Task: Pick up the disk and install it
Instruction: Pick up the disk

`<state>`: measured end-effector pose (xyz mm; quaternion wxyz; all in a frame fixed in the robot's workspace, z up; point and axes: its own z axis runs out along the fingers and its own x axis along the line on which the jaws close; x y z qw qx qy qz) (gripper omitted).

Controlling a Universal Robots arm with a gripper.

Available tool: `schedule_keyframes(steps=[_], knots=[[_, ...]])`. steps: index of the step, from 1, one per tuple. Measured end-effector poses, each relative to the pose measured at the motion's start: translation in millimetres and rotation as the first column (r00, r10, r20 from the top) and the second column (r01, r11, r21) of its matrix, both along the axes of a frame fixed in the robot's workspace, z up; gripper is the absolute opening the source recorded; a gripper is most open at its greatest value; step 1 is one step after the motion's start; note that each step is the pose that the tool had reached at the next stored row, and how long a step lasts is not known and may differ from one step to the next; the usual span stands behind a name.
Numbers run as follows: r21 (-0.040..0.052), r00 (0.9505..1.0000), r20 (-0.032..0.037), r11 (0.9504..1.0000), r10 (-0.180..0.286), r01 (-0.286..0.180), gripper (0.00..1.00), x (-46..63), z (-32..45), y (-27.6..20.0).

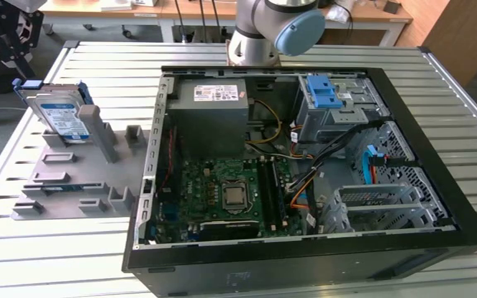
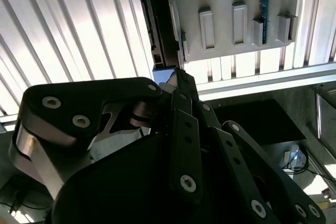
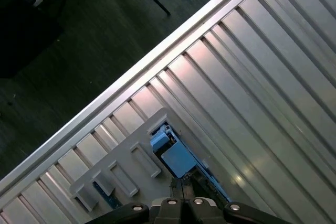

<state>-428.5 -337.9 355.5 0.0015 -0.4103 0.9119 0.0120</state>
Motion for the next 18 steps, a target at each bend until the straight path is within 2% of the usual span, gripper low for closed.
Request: schedule_keyframes(steps=[5,9,11,14,18], knots=[[0.0000,0.9992,0.0005,0.9992,0.040,-0.040,0.11,0.0,0.0,0.0],[0.0001,0.9949,0.0015,0.9949,0.101,-0.101,0.11,0.0,-0.1,0.0],[0.0009,0.9915,0.0041,0.9915,0.130,-0.130,0.11,0.1,-0.2,0.0],[0.0036,0.9859,0.0128,0.9859,0.167,-0.167,0.11,0.0,-0.7,0.0],[0.0040,0.9717,0.0131,0.9718,0.236,-0.236,0.11,0.0,-1.3,0.0]])
